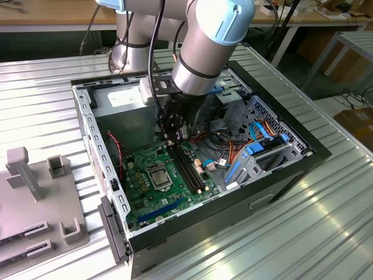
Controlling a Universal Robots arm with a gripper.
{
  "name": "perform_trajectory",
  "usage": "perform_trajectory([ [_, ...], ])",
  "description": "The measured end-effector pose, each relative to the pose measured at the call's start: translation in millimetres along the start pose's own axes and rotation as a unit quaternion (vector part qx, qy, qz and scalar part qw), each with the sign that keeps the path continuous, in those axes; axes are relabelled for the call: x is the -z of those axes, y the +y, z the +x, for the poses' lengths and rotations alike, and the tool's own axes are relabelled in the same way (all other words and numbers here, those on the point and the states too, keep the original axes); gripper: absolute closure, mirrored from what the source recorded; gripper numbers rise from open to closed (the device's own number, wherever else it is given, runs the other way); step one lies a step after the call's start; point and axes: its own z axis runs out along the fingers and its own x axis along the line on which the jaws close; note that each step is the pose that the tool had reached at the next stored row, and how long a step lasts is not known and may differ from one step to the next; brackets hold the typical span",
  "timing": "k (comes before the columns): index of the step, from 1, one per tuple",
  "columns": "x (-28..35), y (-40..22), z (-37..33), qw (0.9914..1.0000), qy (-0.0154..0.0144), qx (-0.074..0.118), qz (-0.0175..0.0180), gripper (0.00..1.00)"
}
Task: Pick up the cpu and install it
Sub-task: 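Install the first cpu locking lever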
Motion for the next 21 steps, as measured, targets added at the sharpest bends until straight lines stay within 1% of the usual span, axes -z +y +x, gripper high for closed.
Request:
perform_trajectory([
  [5, 0.6, 0.0, 4.3, 1.00000, 0.0001, 0.001, -0.0001, 0.87],
  [8, 1.2, -0.2, 9.5, 1.00000, 0.0004, 0.001, -0.0001, 0.87],
  [9, 1.6, -0.2, 13.2, 1.00000, 0.0005, 0.002, -0.0002, 0.87],
  [12, 2.4, -0.5, 18.9, 0.99999, 0.0009, 0.003, -0.0004, 0.87],
  [15, 2.9, -0.6, 22.9, 0.99999, 0.0014, 0.005, -0.0005, 0.87],
  [17, 3.1, -0.6, 25.2, 0.99998, 0.0023, 0.005, -0.0005, 0.87],
  [18, 3.2, -0.5, 26.1, 0.99998, 0.0039, 0.006, -0.0005, 0.87],
  [20, 3.4, -0.6, 27.9, 0.99992, 0.0112, 0.007, -0.0002, 0.87],
  [21, 3.7, -0.8, 29.2, 0.99978, 0.0202, 0.006, 0.0003, 0.87],
])
